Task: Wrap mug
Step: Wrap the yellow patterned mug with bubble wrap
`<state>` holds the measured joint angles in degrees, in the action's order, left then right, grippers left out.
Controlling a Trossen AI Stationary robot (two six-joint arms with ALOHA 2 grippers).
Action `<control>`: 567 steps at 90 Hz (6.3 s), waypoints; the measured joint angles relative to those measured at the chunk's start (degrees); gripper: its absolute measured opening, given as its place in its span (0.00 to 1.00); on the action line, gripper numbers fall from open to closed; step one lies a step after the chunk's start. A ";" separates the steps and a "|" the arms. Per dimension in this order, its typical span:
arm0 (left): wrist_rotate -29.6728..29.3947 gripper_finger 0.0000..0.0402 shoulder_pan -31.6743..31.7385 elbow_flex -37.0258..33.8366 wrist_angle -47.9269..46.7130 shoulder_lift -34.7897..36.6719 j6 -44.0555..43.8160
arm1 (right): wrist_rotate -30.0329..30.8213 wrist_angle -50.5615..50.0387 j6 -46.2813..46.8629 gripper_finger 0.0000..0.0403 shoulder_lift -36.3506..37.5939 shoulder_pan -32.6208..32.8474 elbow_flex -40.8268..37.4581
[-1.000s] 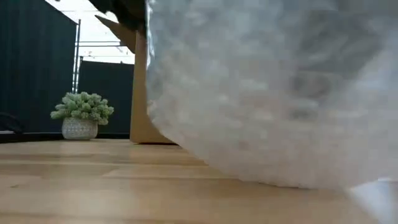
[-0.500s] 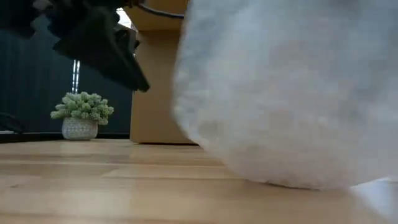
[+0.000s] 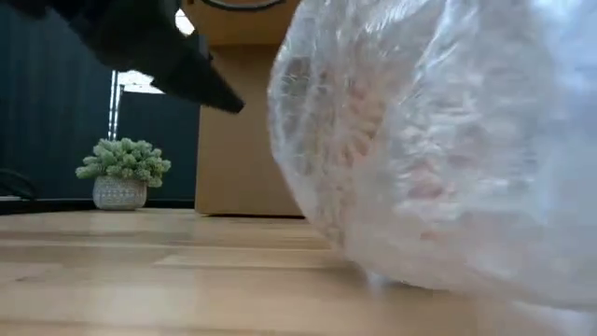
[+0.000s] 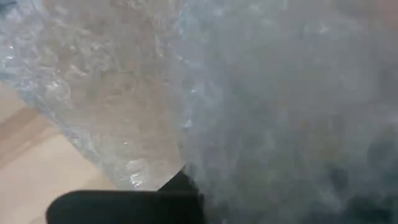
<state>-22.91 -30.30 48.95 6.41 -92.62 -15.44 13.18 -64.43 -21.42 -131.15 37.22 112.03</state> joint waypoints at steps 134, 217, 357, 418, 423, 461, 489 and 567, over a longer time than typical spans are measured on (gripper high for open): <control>12.63 0.34 3.86 0.02 16.73 -5.99 3.87 | -0.16 -6.11 19.29 0.49 0.20 -3.94 8.90; 14.14 0.34 1.35 0.04 16.62 -0.57 6.71 | -0.97 -7.23 26.27 0.49 2.19 -3.82 9.20; 14.12 0.34 0.89 1.09 23.13 -9.64 2.30 | -4.79 1.16 38.33 0.49 3.79 -5.16 6.06; 14.28 0.34 0.93 1.03 23.27 -9.68 2.27 | -9.48 12.59 40.44 0.49 1.95 -7.22 -1.45; 14.23 0.34 0.96 1.03 23.26 -9.68 2.29 | -9.48 14.91 40.23 0.49 1.95 -7.25 -2.60; 14.33 0.34 0.87 1.05 23.04 -9.68 2.28 | -10.74 15.05 41.15 0.49 5.84 -7.22 -4.24; 14.42 0.34 0.87 1.05 23.04 -9.68 2.28 | -10.29 8.99 43.59 0.49 13.59 -7.17 -3.98; 13.44 0.34 1.46 1.05 23.24 -9.68 -0.66 | 6.86 18.81 91.73 0.49 9.13 8.42 -16.95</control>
<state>-9.48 -28.84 50.00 29.65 -102.30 -16.10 20.04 -45.63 70.31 -122.02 45.64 95.08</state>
